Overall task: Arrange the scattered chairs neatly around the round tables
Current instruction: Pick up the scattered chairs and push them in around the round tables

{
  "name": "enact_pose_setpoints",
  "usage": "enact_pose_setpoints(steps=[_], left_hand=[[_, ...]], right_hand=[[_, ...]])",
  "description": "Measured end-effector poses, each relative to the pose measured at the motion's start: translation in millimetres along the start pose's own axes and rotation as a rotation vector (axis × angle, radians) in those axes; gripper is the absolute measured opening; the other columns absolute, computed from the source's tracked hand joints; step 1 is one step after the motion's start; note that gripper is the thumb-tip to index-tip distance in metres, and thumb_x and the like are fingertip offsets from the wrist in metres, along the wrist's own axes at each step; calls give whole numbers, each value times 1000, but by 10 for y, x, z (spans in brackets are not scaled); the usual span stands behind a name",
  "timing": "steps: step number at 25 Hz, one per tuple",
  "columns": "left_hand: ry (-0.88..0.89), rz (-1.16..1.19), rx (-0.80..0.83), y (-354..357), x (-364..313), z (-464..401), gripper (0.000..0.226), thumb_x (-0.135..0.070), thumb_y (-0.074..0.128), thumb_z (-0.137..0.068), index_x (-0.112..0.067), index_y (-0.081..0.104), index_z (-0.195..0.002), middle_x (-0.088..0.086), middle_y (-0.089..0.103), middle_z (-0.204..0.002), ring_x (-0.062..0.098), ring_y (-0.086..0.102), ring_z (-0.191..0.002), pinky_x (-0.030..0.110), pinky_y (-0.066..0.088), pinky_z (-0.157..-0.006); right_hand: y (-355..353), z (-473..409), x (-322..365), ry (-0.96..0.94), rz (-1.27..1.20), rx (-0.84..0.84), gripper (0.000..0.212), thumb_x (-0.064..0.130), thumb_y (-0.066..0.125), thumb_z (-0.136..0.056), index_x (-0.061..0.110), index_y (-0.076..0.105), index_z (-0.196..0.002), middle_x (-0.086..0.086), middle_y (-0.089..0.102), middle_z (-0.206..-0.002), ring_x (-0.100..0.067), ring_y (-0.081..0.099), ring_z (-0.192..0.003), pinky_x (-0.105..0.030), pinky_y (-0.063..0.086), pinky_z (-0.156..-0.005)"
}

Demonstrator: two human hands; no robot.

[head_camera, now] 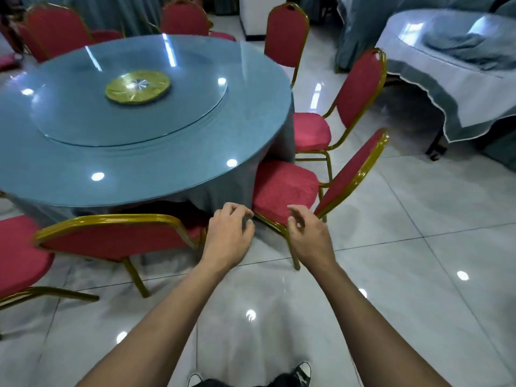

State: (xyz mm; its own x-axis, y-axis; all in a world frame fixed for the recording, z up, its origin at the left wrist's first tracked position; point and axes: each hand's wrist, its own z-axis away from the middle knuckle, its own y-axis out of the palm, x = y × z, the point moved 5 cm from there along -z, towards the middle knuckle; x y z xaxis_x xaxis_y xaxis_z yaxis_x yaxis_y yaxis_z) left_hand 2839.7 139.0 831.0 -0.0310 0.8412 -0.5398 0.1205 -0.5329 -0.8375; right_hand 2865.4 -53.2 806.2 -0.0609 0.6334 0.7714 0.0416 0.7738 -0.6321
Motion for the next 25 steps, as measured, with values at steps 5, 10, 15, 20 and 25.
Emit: enact_pose_setpoints(steps=[5,10,15,20,25], left_hand=[[65,73,14,559,-1095,-136,19,-27,52,-98,-27,64,-113,-7,54,-119,15,49,-106,34,39,-99],[102,111,64,1036,-1831,-417,20,-30,52,-99,-31,62,-116,-11,51,-122,10,44,-108,29,37,-98],[149,131,100,1576,-2397,-913,22,-28,52,-98,-28,63,-116,-11,53,-118,8,44,-102,26,32,-90],[104,155,93,2042,-2724,-1746,21,-30,52,-100,-30,60,-119,-12,52,-119,9,43,-101,27,34,-88],[-30,185,67,2361,-2848,-2477,21,-30,53,-99,-29,60,-119,-12,53,-116,9,43,-99,27,35,-87]], right_hand=[[-1001,-186,-662,9,-46,-62,27,23,55,-100,26,63,-125,7,69,-111,-8,63,-101,-31,55,-89],[-1741,-399,-1236,77,-70,-146,27,22,55,-100,27,62,-126,9,69,-110,-7,64,-101,-23,52,-85],[-2280,-836,-1791,139,-46,-173,25,23,54,-102,27,62,-125,6,69,-109,-7,63,-101,-22,50,-82],[-2630,-1724,-2174,147,-18,-153,25,25,54,-101,30,63,-124,8,70,-109,-6,64,-104,-22,51,-83],[-2739,-2662,-2420,100,69,-30,26,23,54,-101,29,62,-126,7,69,-109,-8,64,-103,-25,53,-85]])
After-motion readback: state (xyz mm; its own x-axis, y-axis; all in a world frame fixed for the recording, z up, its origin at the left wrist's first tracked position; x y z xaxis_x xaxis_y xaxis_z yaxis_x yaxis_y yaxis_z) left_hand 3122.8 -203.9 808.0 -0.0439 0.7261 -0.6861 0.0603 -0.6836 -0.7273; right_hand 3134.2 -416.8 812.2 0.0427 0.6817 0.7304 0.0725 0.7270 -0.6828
